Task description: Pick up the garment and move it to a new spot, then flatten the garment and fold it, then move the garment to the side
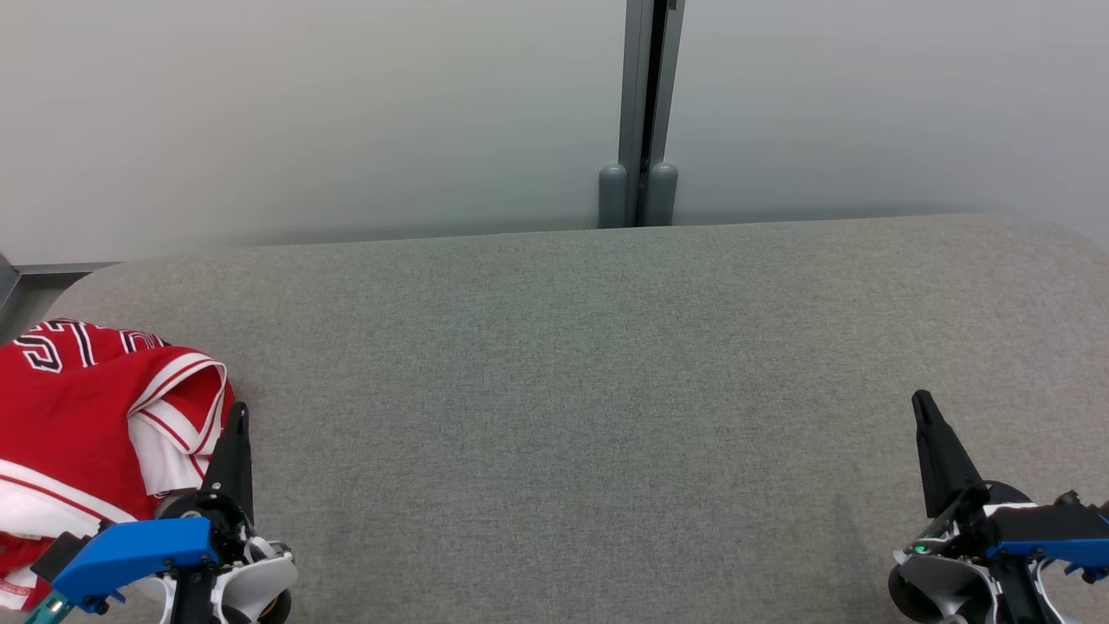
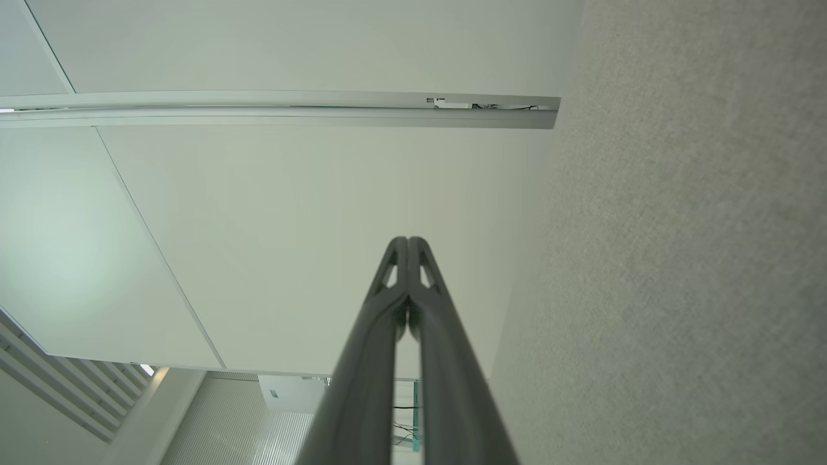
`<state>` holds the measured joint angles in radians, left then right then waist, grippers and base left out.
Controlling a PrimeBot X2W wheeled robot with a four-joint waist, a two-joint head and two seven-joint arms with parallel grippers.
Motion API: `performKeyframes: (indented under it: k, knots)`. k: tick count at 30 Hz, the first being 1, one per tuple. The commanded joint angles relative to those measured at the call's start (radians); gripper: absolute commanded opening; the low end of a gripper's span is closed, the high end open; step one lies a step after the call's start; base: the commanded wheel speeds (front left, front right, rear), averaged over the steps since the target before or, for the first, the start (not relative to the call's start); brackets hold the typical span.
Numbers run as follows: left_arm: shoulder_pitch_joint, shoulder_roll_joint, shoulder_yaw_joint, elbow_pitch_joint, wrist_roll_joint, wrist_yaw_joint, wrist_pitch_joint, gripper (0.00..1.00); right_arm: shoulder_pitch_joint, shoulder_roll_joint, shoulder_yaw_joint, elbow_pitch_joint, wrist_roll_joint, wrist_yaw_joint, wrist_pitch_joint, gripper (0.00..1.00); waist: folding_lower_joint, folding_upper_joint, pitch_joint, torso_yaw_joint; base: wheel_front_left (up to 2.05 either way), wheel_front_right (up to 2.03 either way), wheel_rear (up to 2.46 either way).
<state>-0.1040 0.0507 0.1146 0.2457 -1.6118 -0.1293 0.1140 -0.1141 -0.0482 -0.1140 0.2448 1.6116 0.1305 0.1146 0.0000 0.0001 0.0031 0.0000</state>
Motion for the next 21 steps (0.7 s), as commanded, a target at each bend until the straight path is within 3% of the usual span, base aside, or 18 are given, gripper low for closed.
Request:
performKeyframes:
  k: [1, 21]
  knots:
    - [-0.009, -0.001, 0.002, -0.005, -0.002, -0.003, 0.004, 0.00, 0.011, -0.004, -0.002, -0.003, 0.003, 0.000, 0.002, 0.00, 0.0000, -0.0001, 0.000, 0.000, 0.00, 0.00, 0.00]
    - [-0.009, -0.001, 0.002, -0.005, -0.002, -0.003, 0.003, 0.00, 0.011, -0.004, -0.002, -0.003, 0.003, 0.000, 0.002, 0.00, 0.0000, -0.0001, 0.000, 0.000, 0.00, 0.00, 0.00]
